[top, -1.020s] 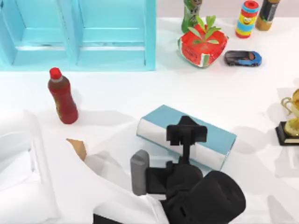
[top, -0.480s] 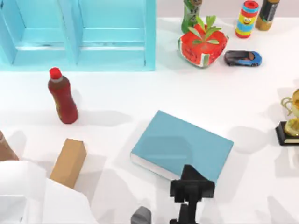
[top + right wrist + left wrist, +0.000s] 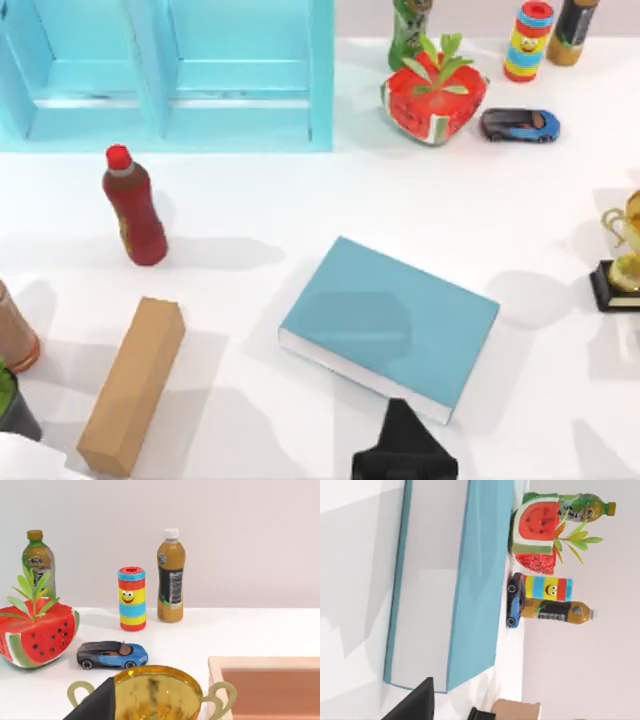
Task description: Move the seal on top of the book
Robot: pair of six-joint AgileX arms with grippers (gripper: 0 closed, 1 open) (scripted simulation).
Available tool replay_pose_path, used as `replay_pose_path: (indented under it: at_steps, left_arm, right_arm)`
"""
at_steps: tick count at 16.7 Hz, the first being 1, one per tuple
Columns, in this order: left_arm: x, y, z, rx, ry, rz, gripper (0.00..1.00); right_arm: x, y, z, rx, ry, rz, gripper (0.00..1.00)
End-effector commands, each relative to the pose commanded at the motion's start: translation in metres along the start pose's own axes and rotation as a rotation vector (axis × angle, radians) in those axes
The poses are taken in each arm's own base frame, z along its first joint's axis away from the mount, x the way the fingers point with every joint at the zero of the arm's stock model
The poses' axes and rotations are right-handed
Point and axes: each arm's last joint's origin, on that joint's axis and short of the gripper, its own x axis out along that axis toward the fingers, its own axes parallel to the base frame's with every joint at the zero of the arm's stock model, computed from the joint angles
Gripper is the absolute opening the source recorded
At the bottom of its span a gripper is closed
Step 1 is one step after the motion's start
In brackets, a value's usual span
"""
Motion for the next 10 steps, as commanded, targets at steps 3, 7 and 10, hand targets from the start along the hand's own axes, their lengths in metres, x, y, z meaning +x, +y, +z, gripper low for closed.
replay_pose_path:
  at_steps: [3, 7, 10]
  left_arm:
    - [-0.001, 0.0, 0.0, 0.0, 0.001, -0.002, 1.0]
    - [0.002, -0.001, 0.001, 0.004, -0.006, 0.003, 1.0]
    - [0.009, -0.02, 0.002, 0.0, -0.017, 0.029, 1.0]
  right_arm:
    - [0.0, 0.0, 0.0, 0.0, 0.0, 0.0, 1.0]
    - [0.0, 0.0, 0.0, 0.0, 0.0, 0.0, 1.0]
    - [0.0, 0.0, 0.0, 0.0, 0.0, 0.0, 1.0]
